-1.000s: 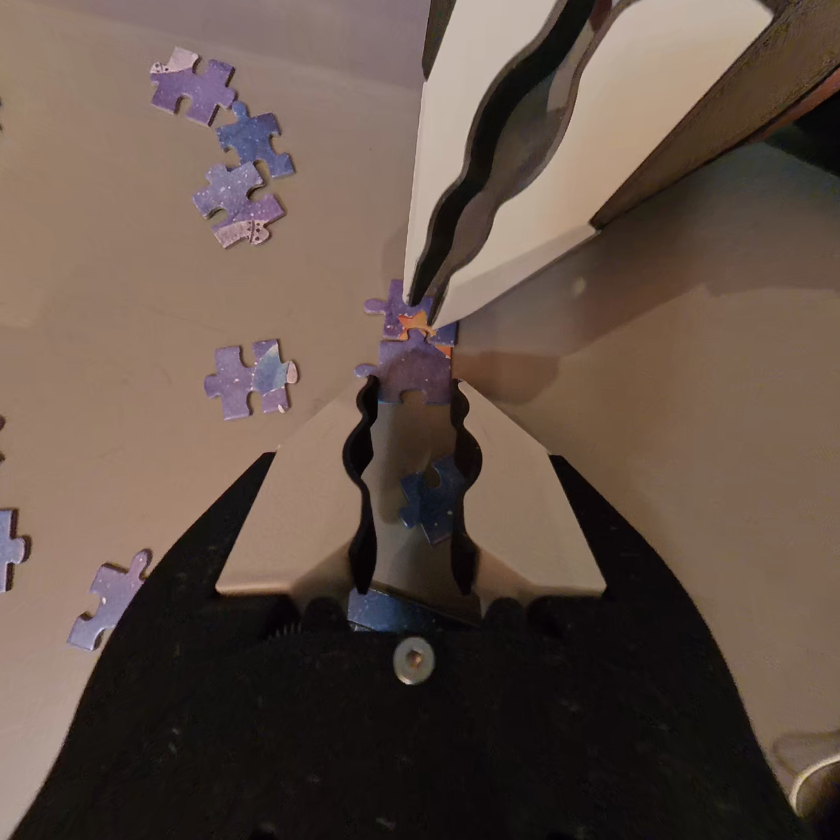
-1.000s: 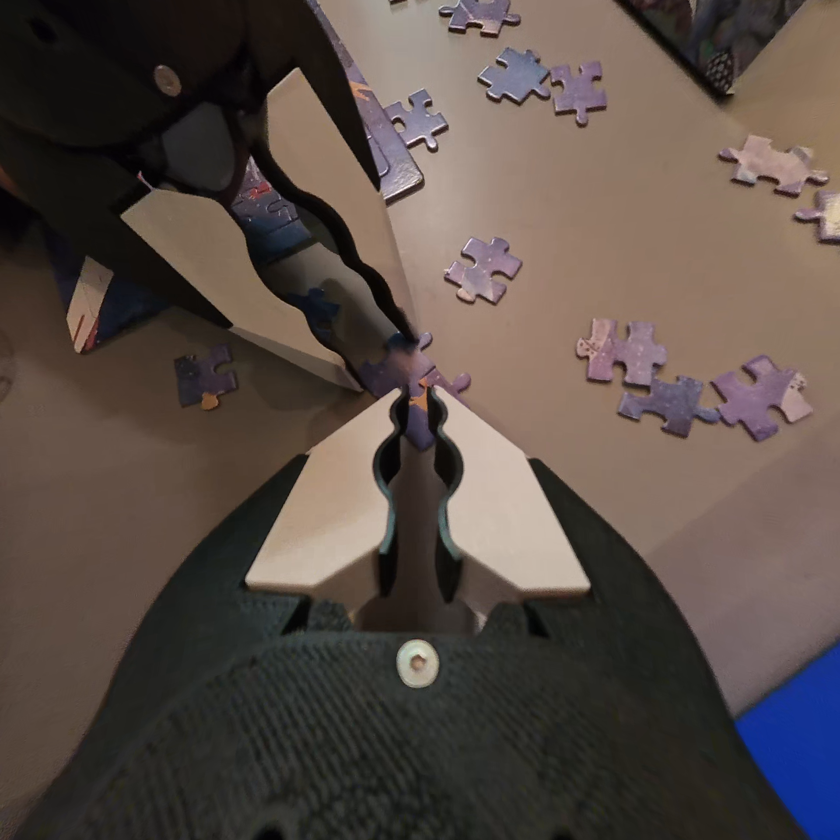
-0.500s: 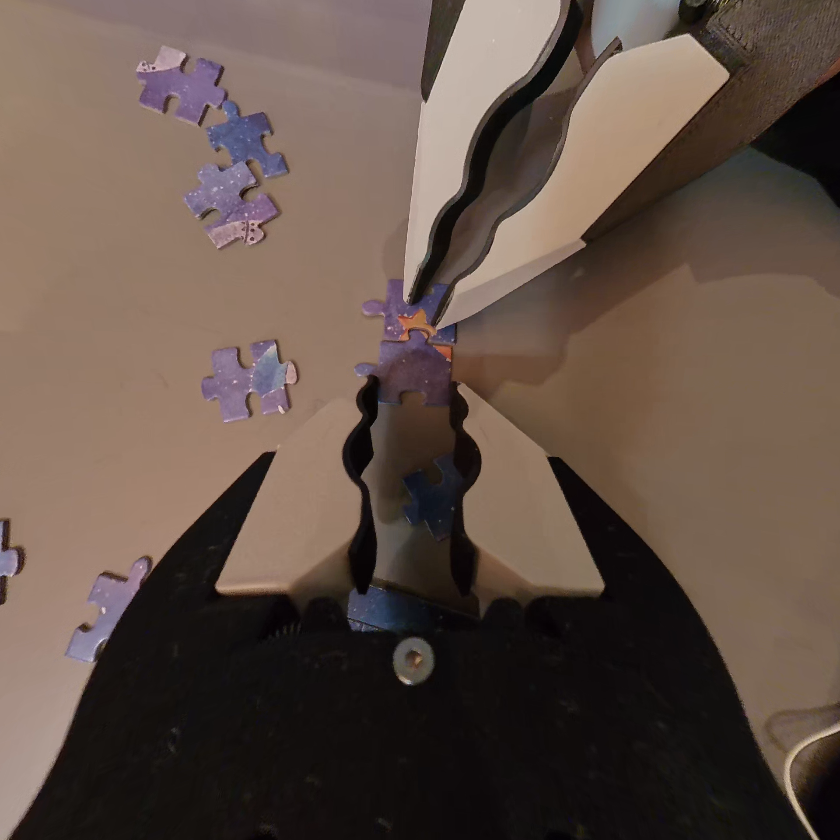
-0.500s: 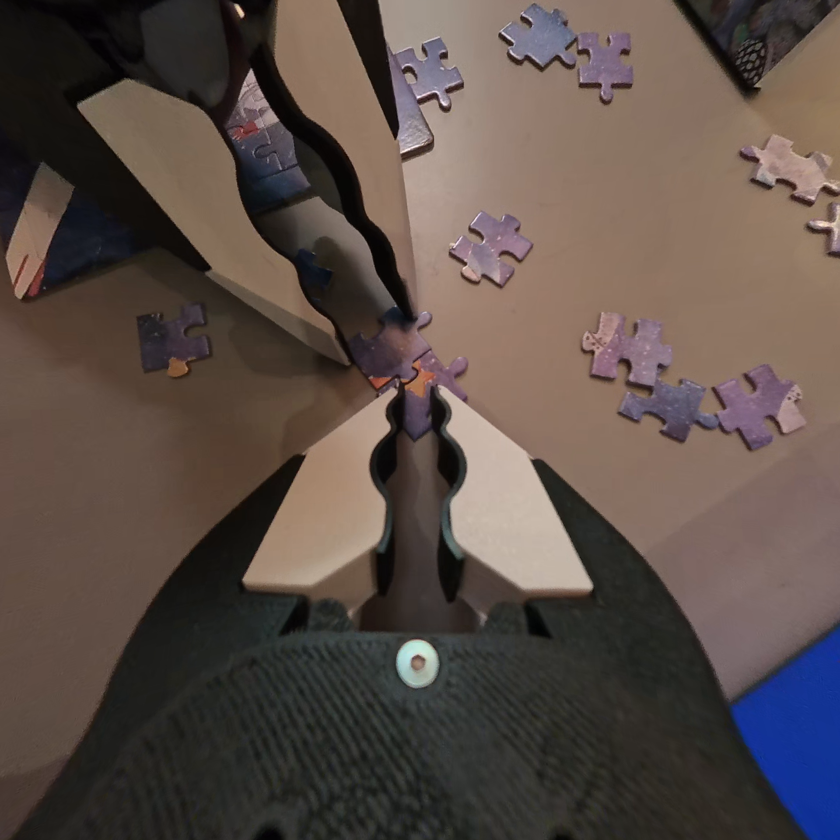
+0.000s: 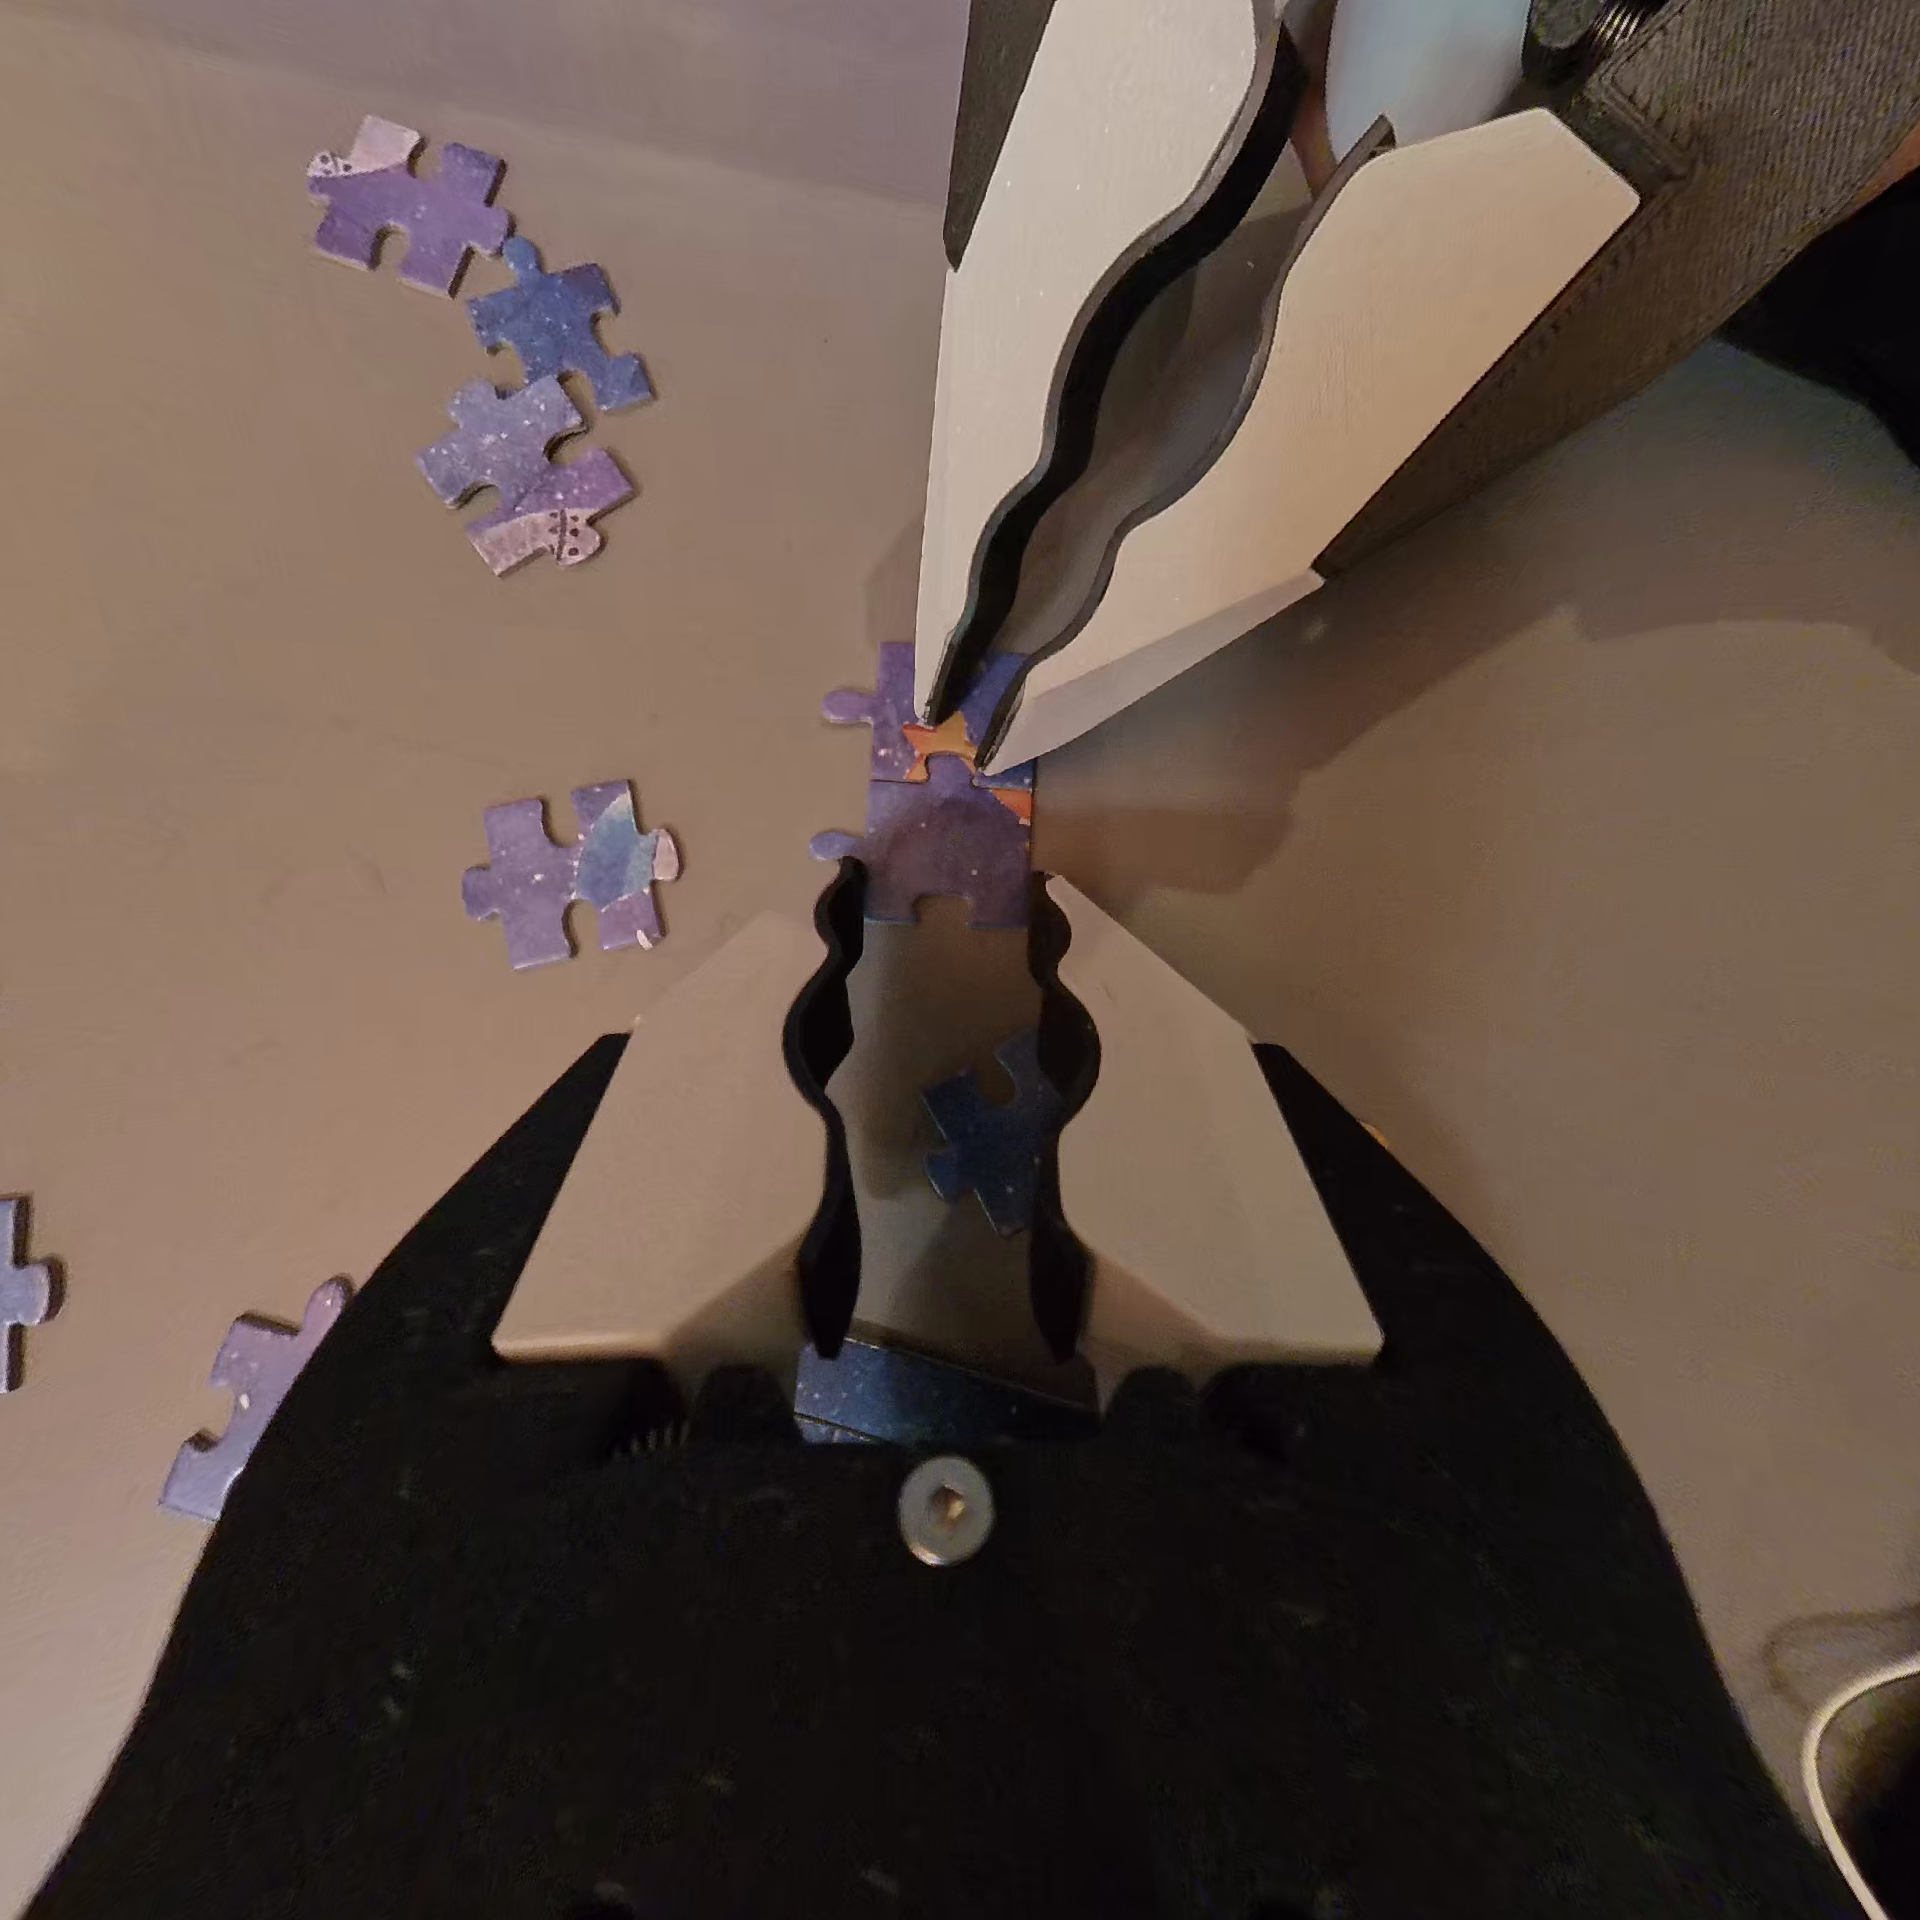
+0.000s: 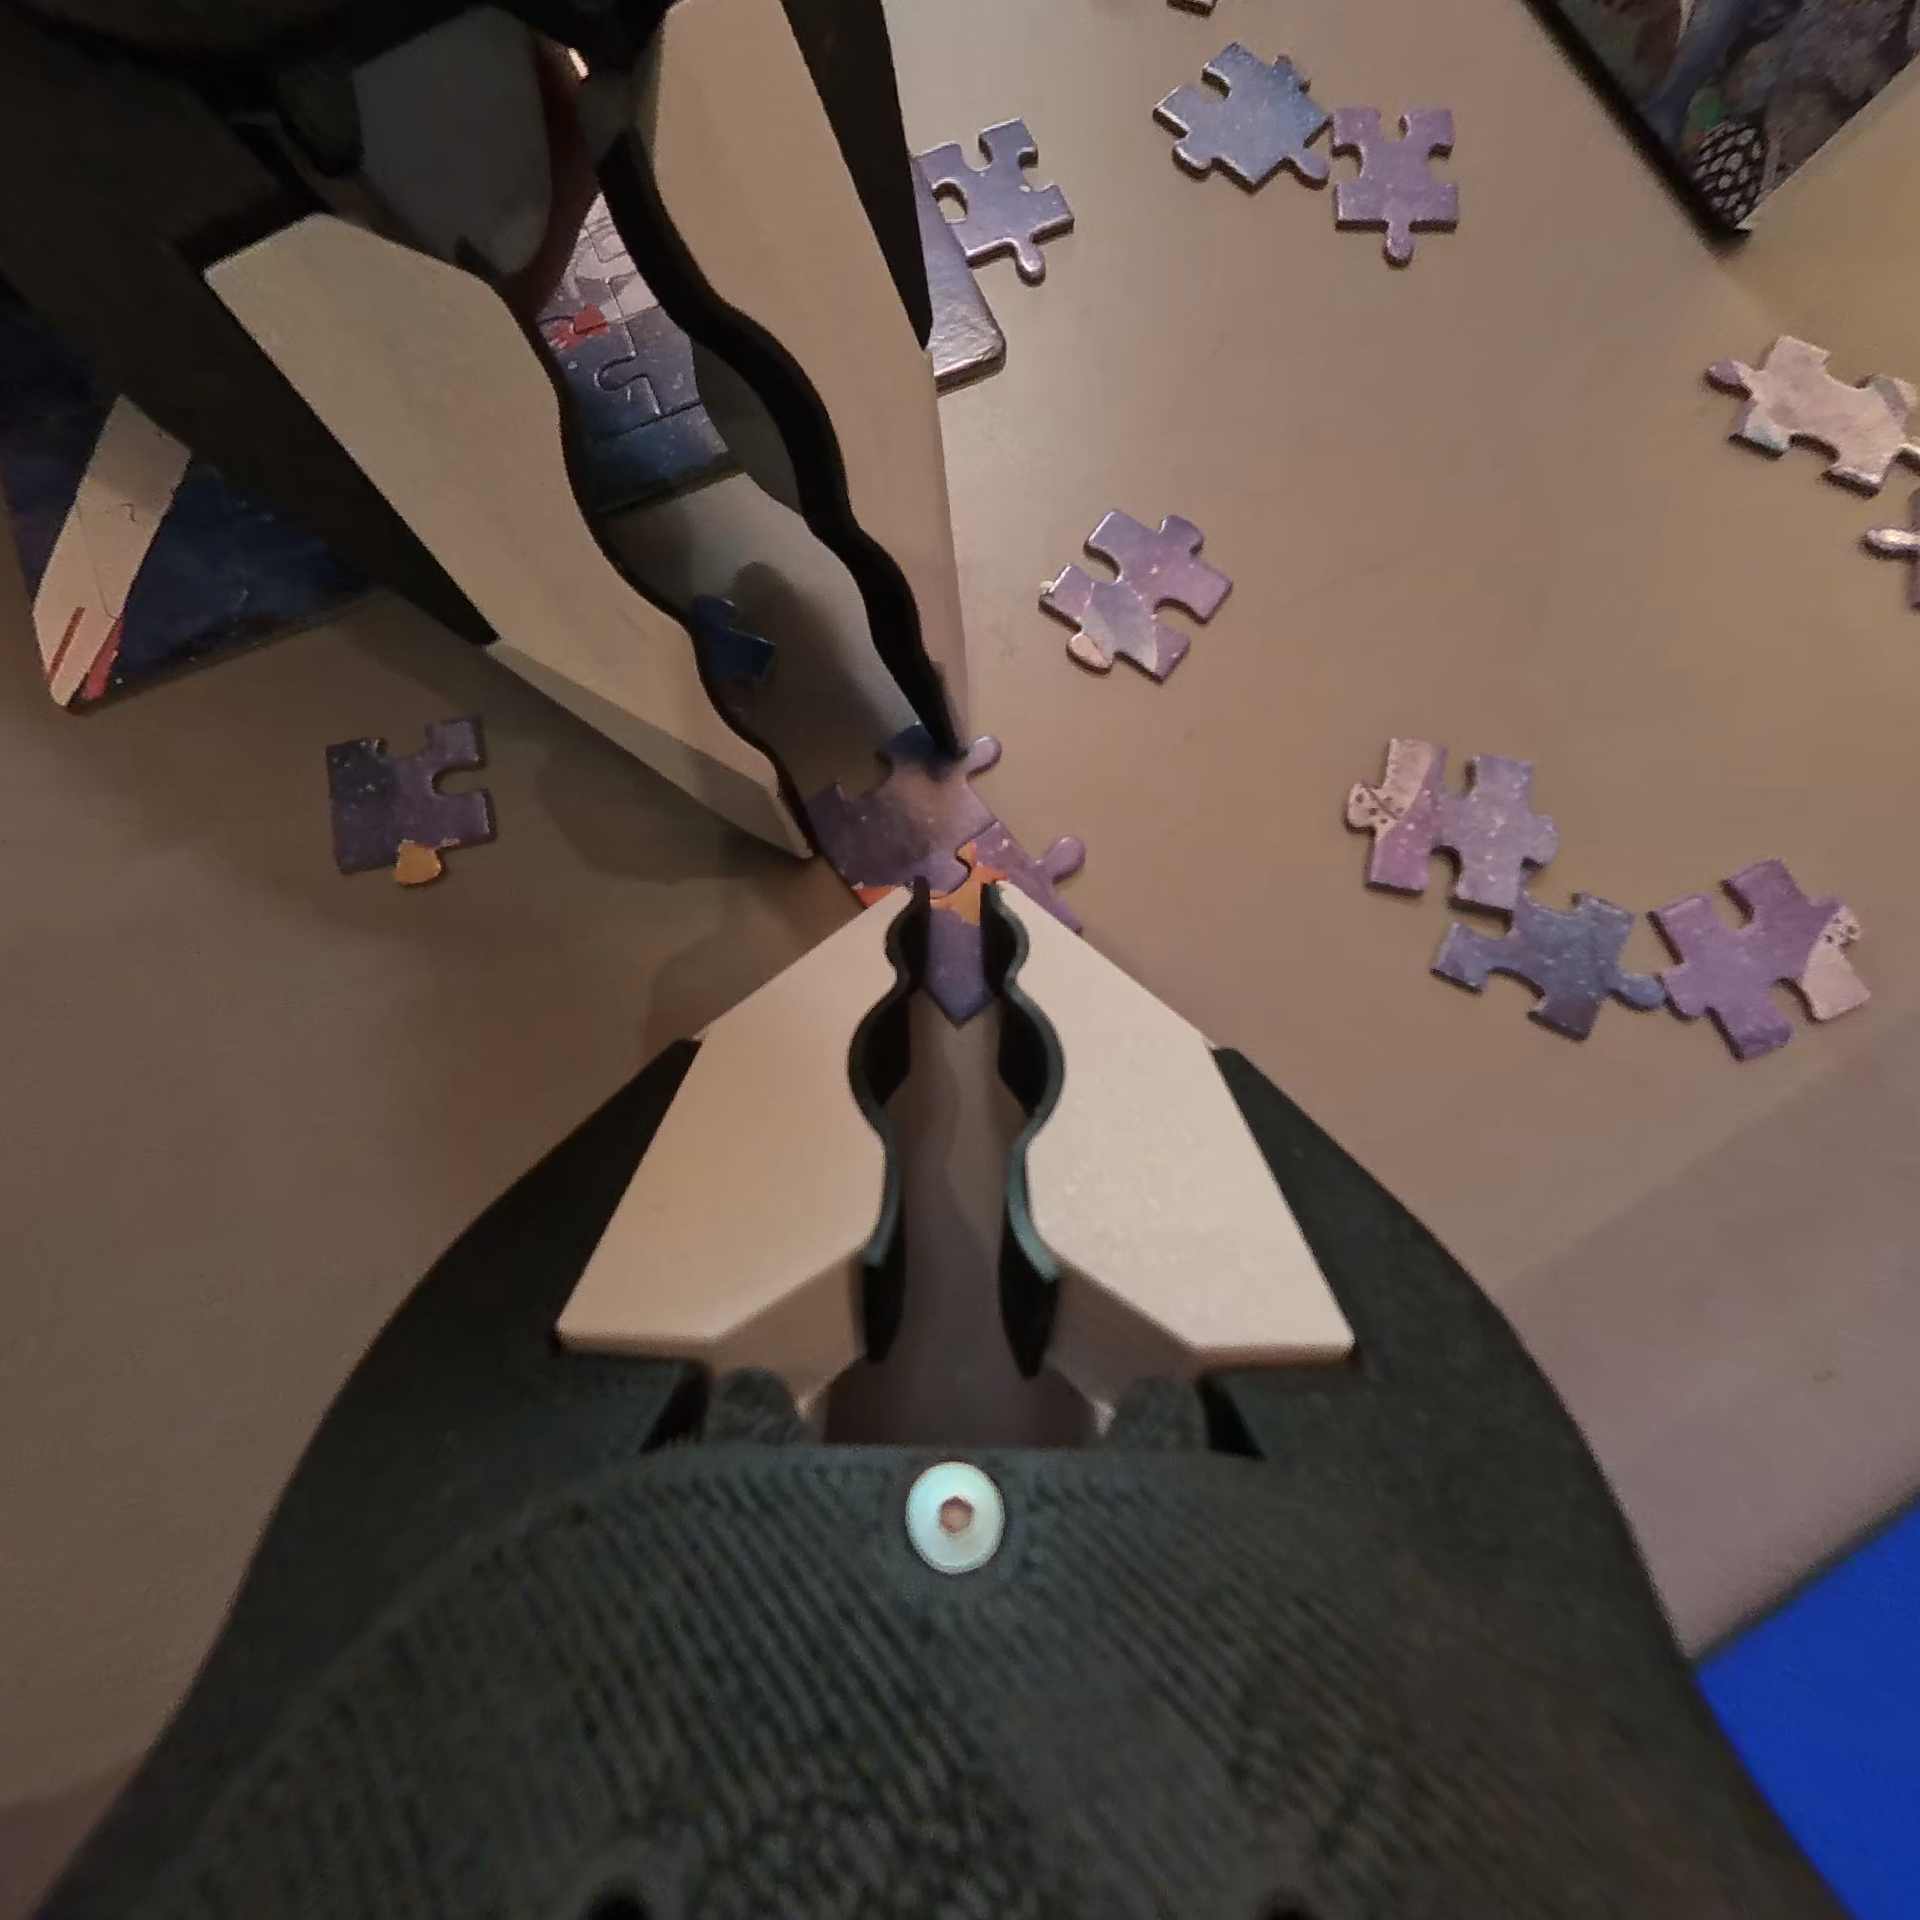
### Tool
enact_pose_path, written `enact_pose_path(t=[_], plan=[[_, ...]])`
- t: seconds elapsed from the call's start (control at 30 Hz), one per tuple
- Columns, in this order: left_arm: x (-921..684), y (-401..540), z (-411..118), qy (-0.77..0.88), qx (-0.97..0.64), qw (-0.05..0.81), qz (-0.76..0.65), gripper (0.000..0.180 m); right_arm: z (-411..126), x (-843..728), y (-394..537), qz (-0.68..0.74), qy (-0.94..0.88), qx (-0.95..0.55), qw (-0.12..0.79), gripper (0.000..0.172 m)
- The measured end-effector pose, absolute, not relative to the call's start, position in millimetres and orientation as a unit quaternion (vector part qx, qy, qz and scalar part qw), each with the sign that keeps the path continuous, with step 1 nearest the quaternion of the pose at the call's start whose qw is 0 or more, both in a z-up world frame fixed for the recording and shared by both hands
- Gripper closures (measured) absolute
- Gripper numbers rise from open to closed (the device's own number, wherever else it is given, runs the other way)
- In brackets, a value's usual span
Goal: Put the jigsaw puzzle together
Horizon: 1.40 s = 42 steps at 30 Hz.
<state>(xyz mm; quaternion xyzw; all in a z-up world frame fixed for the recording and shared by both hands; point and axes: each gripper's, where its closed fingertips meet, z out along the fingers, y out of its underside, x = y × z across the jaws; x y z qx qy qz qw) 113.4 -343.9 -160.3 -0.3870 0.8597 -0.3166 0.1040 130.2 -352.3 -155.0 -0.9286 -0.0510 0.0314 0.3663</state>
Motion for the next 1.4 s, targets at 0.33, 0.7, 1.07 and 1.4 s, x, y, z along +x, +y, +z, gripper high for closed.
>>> enact_pose_path(t=[0.33,0.7,1.07,1.4], plan=[[113.4,-343.8,-160.3,0.86,-0.387,0.104,-0.317,0.151,-155.0,130.6,-351.2,0.03,-0.048,-0.928,0.368,0.164],[113.5,-343.8,-160.2,0.86,-0.386,0.104,-0.318,0.151,-154.9,127.2,-346.3,0.04,-0.048,-0.924,0.378,0.16],[113.3,-343.7,-160.0,0.861,-0.382,0.105,-0.319,0.151,-107.4,154.1,-351.9,0.031,0.01,-0.874,0.485,0.149],[110.1,-343.7,-160.0,0.867,-0.369,0.101,-0.318,0.151,-142.5,131.1,-354.2,0.066,-0.038,-0.909,0.41,0.122]])
